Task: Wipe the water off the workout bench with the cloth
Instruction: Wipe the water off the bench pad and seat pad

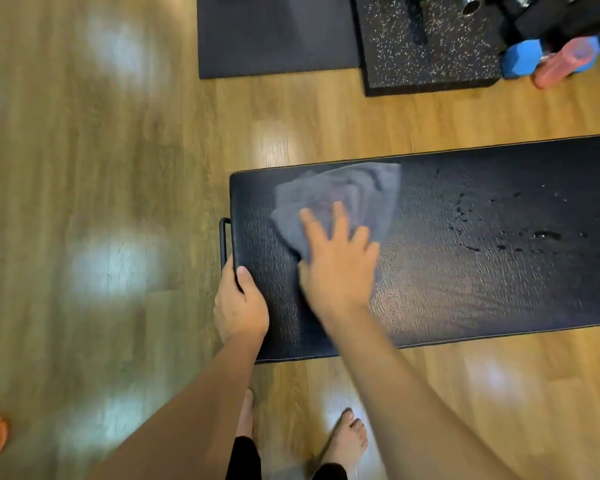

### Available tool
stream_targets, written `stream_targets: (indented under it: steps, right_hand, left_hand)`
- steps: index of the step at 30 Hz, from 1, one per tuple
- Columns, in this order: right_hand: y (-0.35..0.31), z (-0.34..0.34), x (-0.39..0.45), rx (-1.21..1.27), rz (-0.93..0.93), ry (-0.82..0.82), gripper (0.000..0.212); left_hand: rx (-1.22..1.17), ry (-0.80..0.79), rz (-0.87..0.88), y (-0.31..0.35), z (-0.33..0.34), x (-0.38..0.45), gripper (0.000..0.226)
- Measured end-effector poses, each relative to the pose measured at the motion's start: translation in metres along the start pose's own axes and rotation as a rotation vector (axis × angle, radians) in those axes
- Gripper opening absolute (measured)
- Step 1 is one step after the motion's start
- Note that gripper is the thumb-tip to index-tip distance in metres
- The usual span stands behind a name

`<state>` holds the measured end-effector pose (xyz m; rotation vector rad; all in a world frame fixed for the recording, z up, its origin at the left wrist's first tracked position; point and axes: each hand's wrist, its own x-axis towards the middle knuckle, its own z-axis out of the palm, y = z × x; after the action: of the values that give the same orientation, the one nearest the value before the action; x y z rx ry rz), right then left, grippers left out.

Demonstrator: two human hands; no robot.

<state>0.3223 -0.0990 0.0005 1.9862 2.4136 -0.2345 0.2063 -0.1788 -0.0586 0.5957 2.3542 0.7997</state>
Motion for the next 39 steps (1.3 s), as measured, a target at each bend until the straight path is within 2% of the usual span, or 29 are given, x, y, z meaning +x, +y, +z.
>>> stream_targets:
  steps: [4,6,8,10,13,15,17,19,22,26,29,31,34,37,39]
  right_hand:
    - [-0.032,0.011,-0.043,0.064,-0.241,-0.051,0.056]
    - [-0.015,0.009,-0.05,0.071,-0.268,-0.057,0.06]
    - [0.012,0.003,-0.049,0.067,-0.255,-0.074,0.069]
    - [0.042,-0.004,-0.044,0.046,-0.163,-0.082,0.076]
    - [0.076,-0.012,-0.025,0.051,0.12,-0.038,0.076]
    - [0.078,-0.014,-0.012,0.058,0.281,-0.012,0.073]
    - [0.062,-0.011,-0.008,0.019,0.337,-0.009,0.073]
    - [0.041,-0.009,-0.014,0.021,0.292,-0.01,0.076]
    - [0.008,-0.003,-0.038,0.03,0.092,-0.039,0.08]
    - [-0.011,0.003,-0.081,0.028,-0.196,-0.113,0.073]
    - [0.019,0.0,-0.086,0.052,-0.237,-0.124,0.077]
    - [0.049,-0.006,-0.079,0.04,-0.185,-0.11,0.08]
    - [0.079,-0.012,-0.059,0.026,0.029,-0.067,0.079]
    - [0.068,-0.009,-0.043,0.021,0.18,-0.034,0.075]
    - [0.049,-0.005,-0.043,0.012,0.199,-0.027,0.076]
  left_hand:
    - [-0.19,-0.024,0.007,-0.009,0.003,0.005,0.059]
    - [-0.211,-0.016,-0.014,-0.008,0.003,0.004,0.057]
    - [-0.113,0.0,0.001,-0.006,0.003,0.002,0.055]
    - [-0.02,0.01,-0.006,-0.003,0.002,0.001,0.059]
    - [-0.002,0.016,0.012,-0.005,0.001,0.002,0.063]
    - [0.002,0.025,0.008,-0.005,0.003,0.003,0.063]
    - [0.017,0.016,0.002,-0.004,0.002,0.002,0.061]
    - [0.009,0.006,-0.005,-0.004,0.001,0.002,0.06]
    - [-0.025,0.009,0.008,-0.004,0.002,0.002,0.062]
    - [-0.064,-0.035,0.037,-0.007,0.003,0.005,0.04]
    - [-0.082,0.0,0.044,-0.011,0.004,0.006,0.055]
    - [-0.052,0.022,0.026,-0.009,0.004,0.004,0.061]
    - [-0.049,0.018,0.016,-0.008,0.004,0.004,0.056]
    - [-0.052,0.013,-0.006,-0.009,0.005,0.005,0.054]
    - [-0.06,0.018,0.004,-0.009,0.004,0.004,0.054]
